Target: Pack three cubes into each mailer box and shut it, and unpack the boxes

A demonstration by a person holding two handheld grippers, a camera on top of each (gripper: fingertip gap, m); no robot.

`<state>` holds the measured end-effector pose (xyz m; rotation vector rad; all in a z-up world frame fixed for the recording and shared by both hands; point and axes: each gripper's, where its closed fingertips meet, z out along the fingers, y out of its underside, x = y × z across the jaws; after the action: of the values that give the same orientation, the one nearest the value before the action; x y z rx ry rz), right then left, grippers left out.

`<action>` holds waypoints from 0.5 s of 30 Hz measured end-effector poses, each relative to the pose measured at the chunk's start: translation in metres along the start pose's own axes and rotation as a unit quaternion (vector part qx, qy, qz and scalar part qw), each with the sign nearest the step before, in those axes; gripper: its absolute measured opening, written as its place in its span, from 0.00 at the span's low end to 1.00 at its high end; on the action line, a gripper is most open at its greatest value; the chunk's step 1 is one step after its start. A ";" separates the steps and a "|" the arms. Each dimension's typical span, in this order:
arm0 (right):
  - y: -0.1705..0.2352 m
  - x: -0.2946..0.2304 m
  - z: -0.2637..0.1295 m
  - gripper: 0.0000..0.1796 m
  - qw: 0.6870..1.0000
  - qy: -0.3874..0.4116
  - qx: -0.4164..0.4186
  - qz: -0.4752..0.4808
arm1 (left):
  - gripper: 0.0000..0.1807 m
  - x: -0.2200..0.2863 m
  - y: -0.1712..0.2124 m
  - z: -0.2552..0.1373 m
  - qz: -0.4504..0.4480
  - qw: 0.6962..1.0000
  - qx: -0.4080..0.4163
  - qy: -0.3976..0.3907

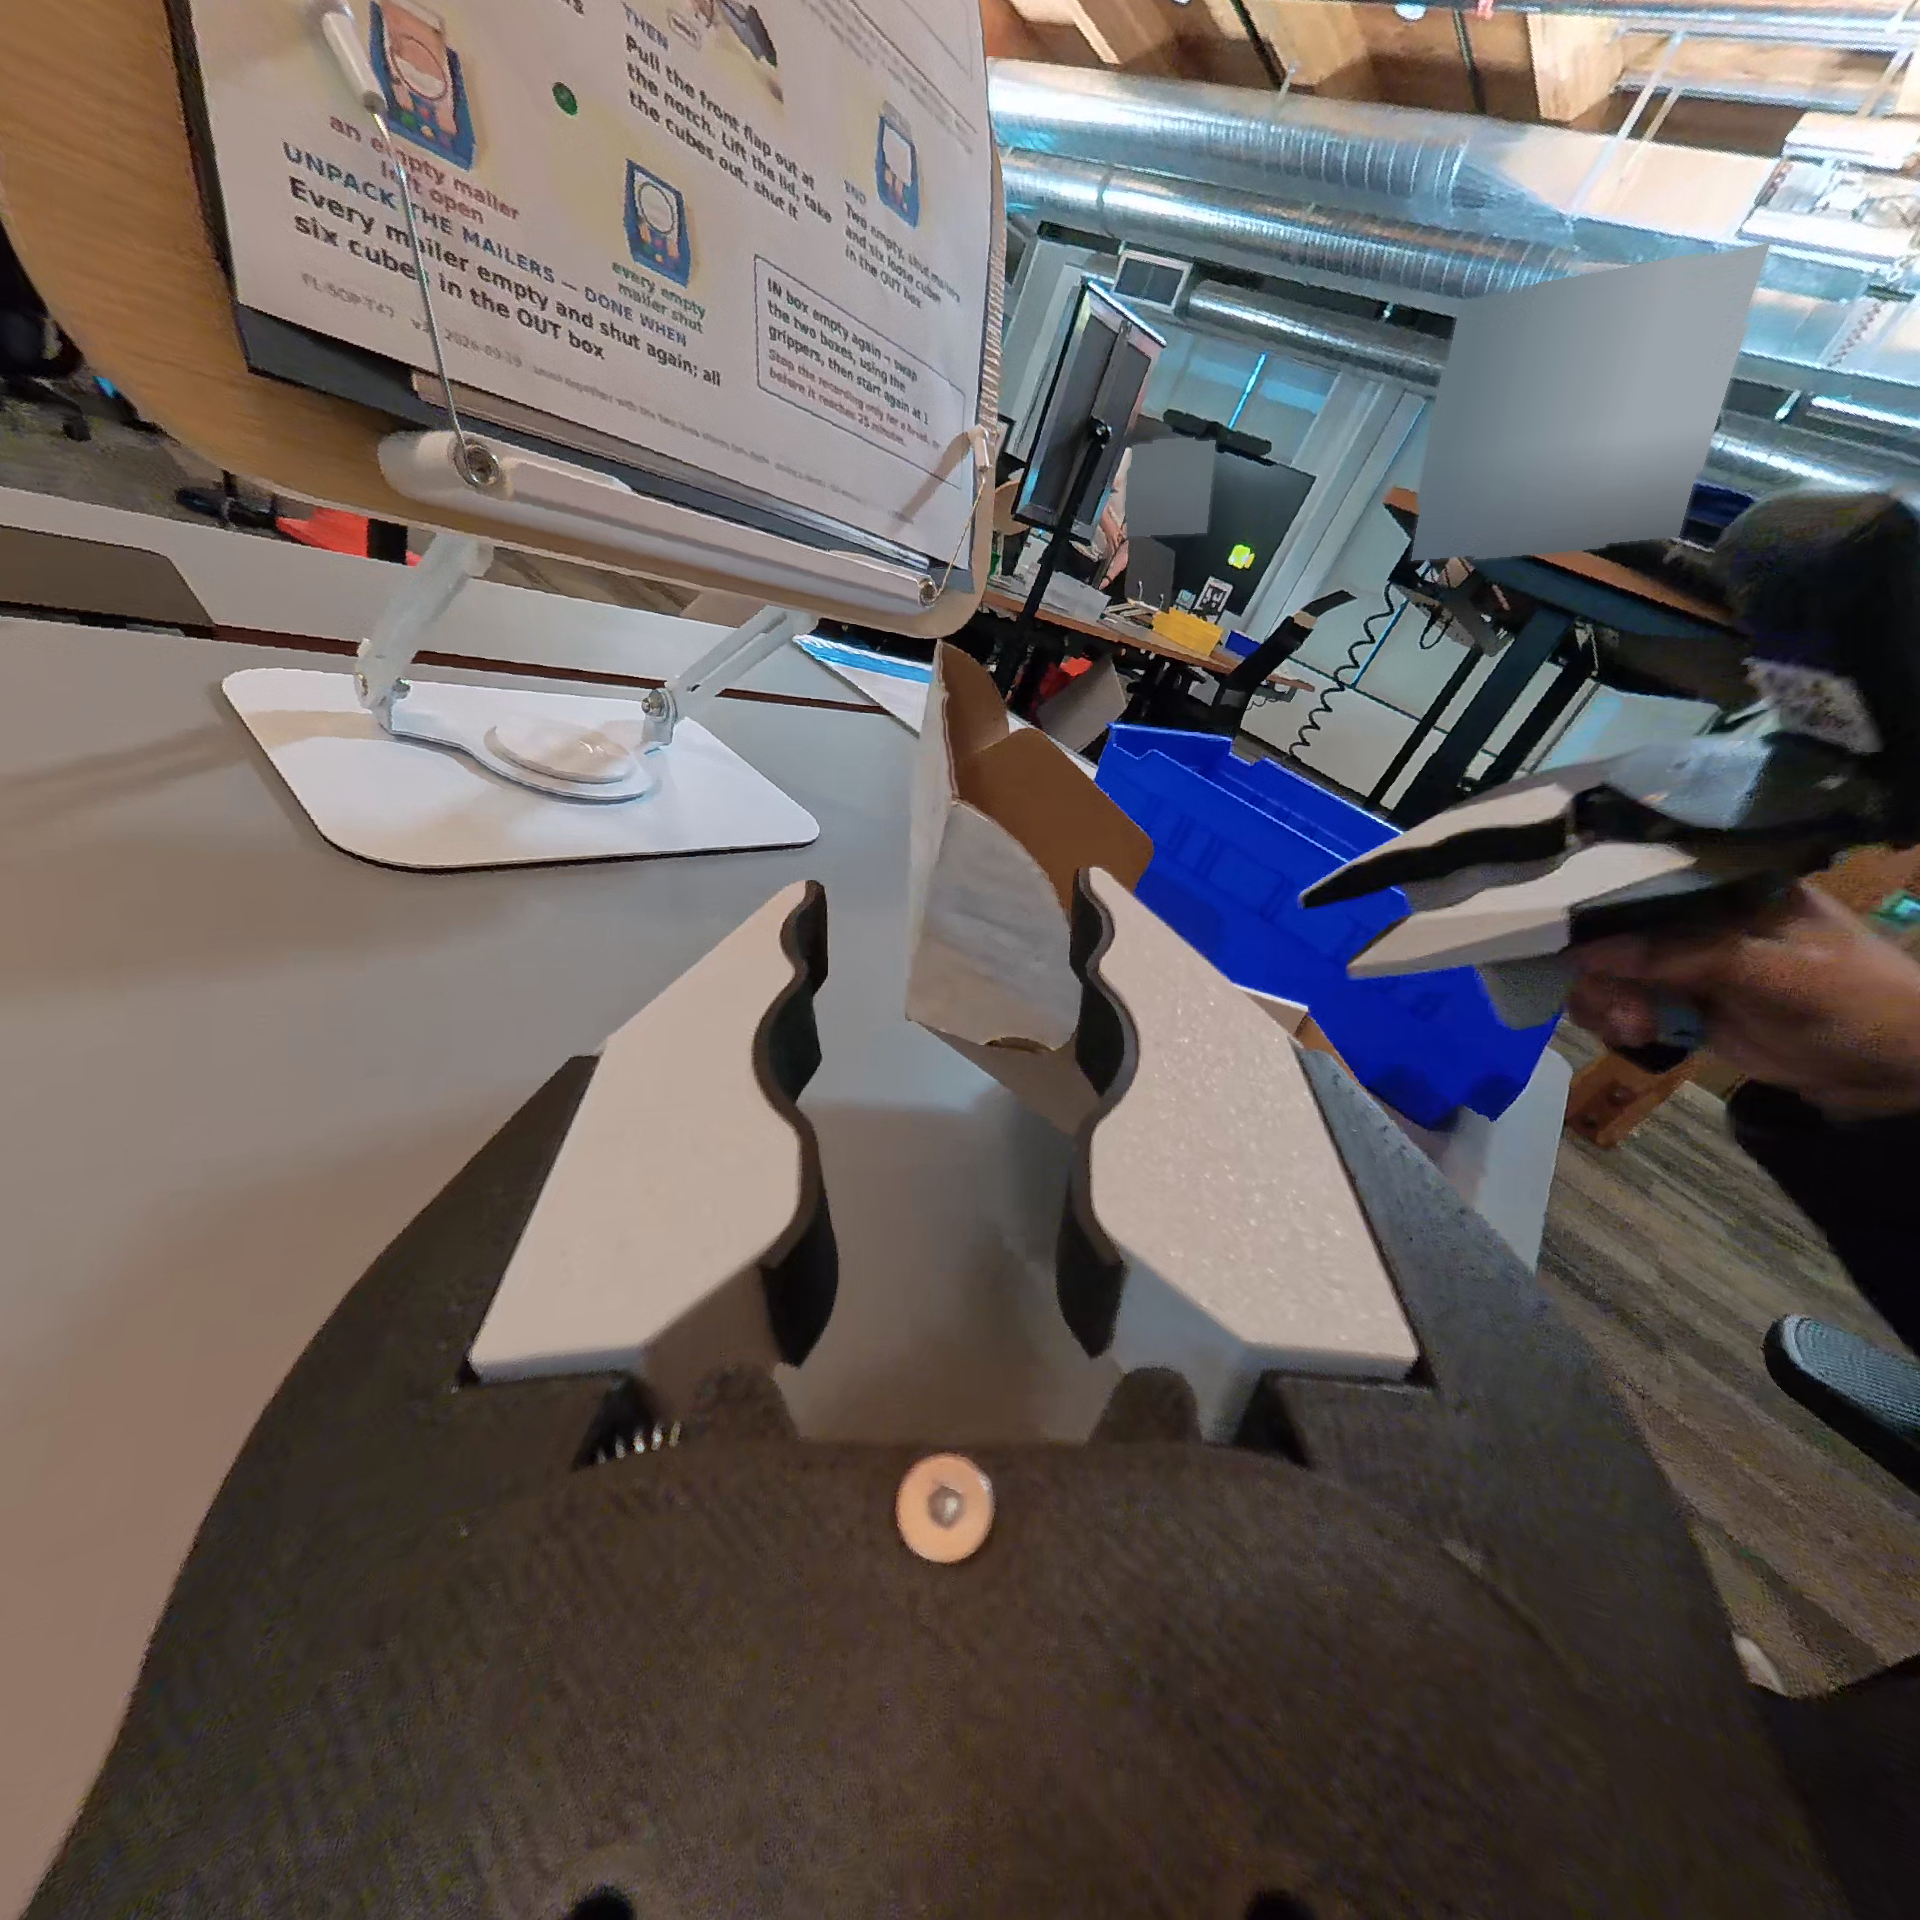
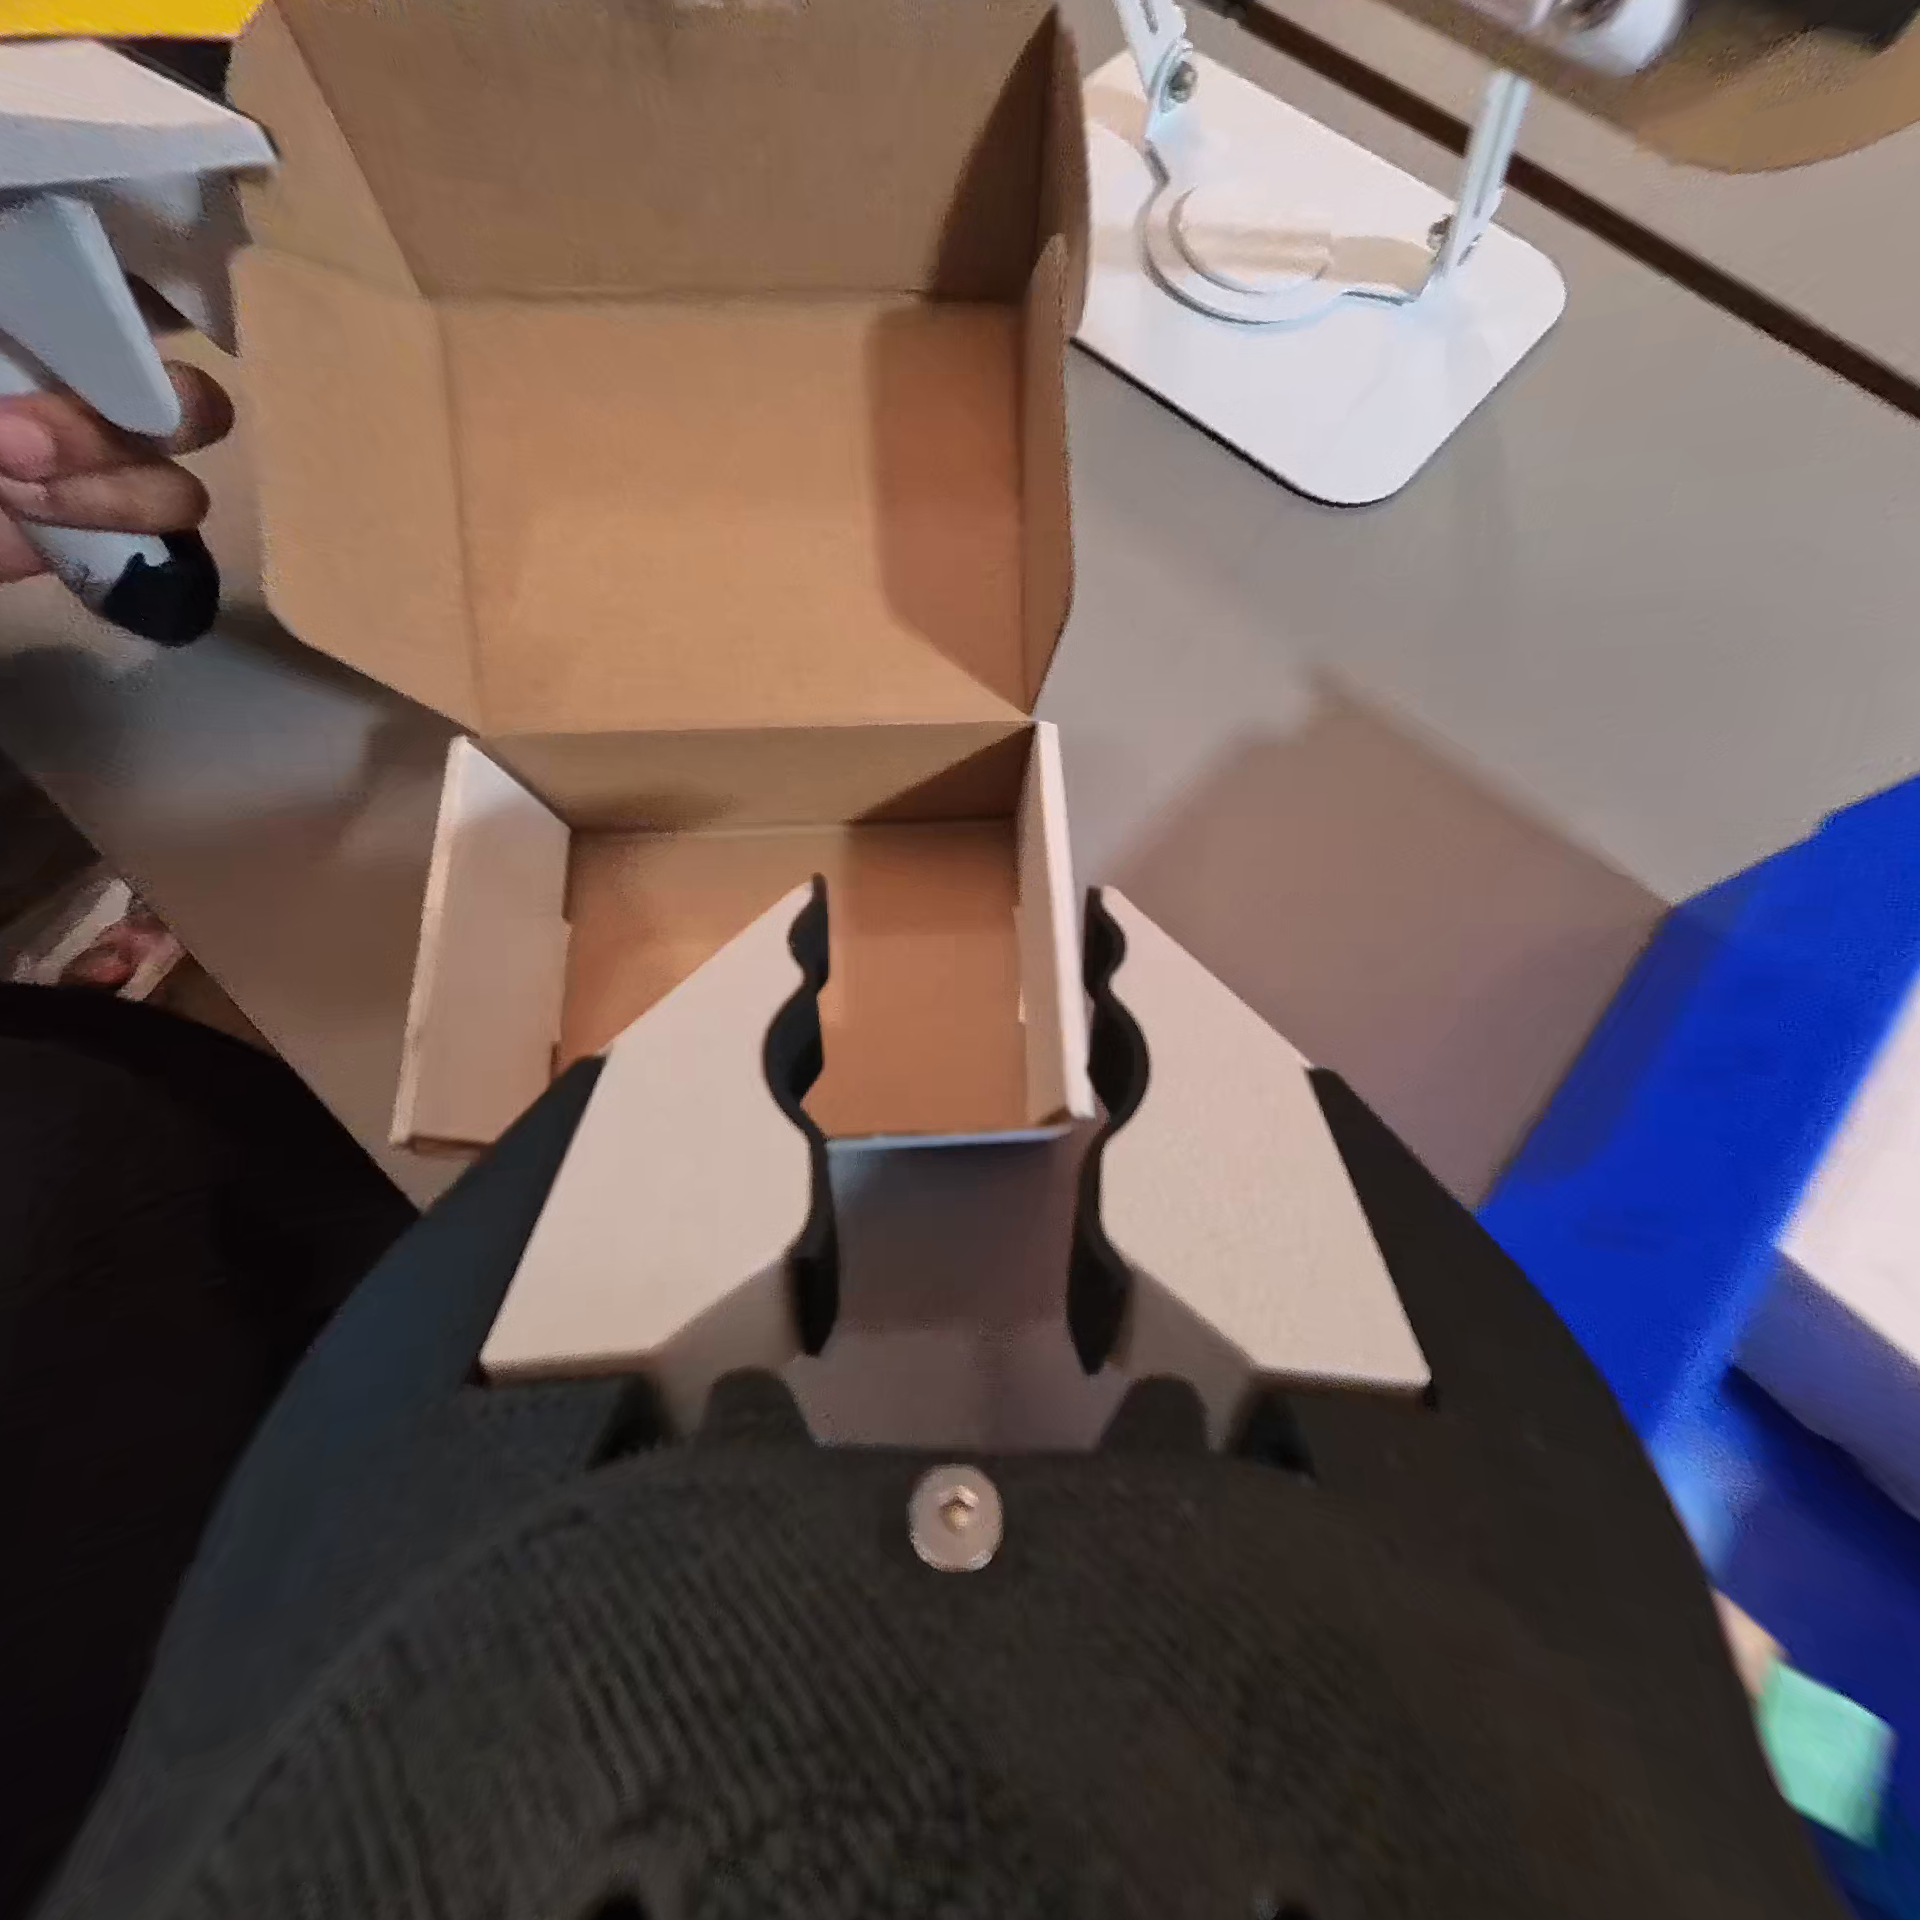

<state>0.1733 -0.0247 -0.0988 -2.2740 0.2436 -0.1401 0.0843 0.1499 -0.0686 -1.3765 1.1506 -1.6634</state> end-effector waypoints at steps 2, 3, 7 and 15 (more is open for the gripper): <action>0.002 -0.006 0.010 0.32 0.999 -0.014 0.018 0.025 | 0.26 0.001 0.000 -0.003 -0.013 1.000 -0.006 0.006; 0.002 -0.007 0.012 0.35 0.999 -0.019 0.031 0.038 | 0.28 0.001 0.002 -0.004 -0.021 1.000 -0.013 0.011; 0.009 0.004 0.010 0.41 0.994 0.009 0.079 0.077 | 0.31 0.005 0.012 -0.015 -0.055 0.997 -0.047 0.026; 0.043 0.001 0.027 0.44 0.996 0.017 0.027 0.087 | 0.25 0.039 0.045 -0.013 -0.129 0.981 -0.120 0.085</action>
<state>0.1739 -0.0322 -0.1491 -2.1869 0.4492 -0.0926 0.0616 0.1003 -0.0963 -1.6144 1.3532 -1.9035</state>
